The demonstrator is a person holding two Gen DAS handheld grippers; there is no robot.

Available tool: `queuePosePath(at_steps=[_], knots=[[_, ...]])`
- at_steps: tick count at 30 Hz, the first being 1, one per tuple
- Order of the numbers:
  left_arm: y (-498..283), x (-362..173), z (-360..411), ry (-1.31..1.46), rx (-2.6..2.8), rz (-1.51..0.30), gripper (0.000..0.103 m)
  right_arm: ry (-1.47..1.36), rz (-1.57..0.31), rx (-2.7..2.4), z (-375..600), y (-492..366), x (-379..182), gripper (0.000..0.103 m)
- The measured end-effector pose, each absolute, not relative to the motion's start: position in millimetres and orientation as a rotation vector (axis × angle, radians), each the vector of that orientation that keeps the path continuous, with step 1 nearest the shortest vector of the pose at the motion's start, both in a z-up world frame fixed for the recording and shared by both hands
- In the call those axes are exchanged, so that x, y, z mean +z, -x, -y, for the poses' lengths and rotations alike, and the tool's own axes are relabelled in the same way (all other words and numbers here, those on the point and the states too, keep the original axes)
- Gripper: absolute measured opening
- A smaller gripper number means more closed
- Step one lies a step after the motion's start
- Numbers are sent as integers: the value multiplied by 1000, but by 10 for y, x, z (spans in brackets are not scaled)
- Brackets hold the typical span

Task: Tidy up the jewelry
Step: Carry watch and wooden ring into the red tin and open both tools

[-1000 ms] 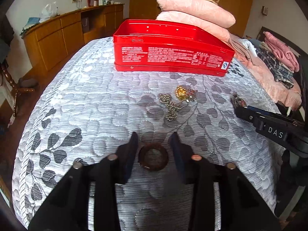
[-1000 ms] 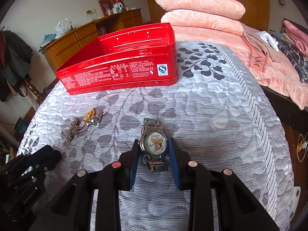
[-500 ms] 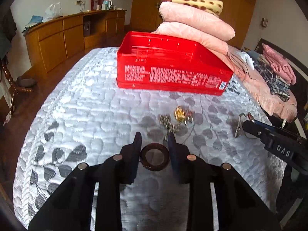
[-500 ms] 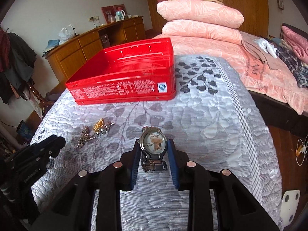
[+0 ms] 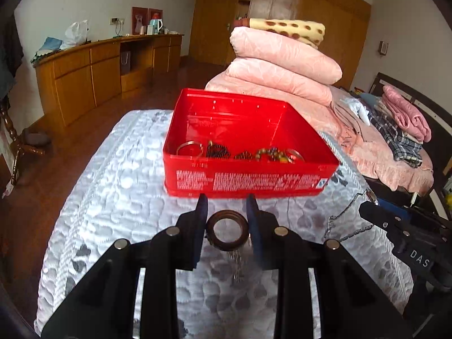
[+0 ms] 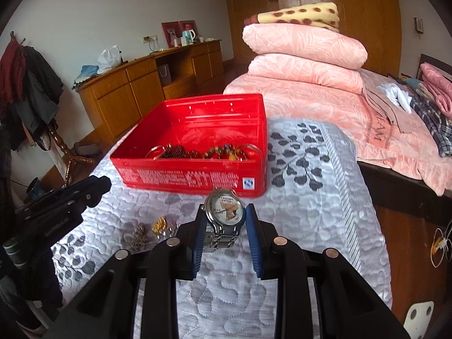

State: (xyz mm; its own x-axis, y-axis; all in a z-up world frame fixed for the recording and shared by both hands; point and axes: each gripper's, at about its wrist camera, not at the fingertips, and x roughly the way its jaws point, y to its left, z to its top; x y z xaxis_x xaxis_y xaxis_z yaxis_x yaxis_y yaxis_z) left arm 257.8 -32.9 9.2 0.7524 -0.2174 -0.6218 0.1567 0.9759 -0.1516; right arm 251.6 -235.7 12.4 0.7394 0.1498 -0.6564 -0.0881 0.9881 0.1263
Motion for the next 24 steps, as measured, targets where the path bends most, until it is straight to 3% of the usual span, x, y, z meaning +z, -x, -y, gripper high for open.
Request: queuePosePath(at_steps=[14, 23, 24], knots=[[-3435, 494, 502, 85, -238, -647, 27, -118, -637, 178, 2406, -3282, 652, 28], [-3966, 231, 551, 66, -201, -713, 28, -108, -712, 143, 2369, -3852, 345, 29], [-4004, 176, 553, 62, -197, -728, 35, -110, -728, 138, 2371, -3888, 278, 31]])
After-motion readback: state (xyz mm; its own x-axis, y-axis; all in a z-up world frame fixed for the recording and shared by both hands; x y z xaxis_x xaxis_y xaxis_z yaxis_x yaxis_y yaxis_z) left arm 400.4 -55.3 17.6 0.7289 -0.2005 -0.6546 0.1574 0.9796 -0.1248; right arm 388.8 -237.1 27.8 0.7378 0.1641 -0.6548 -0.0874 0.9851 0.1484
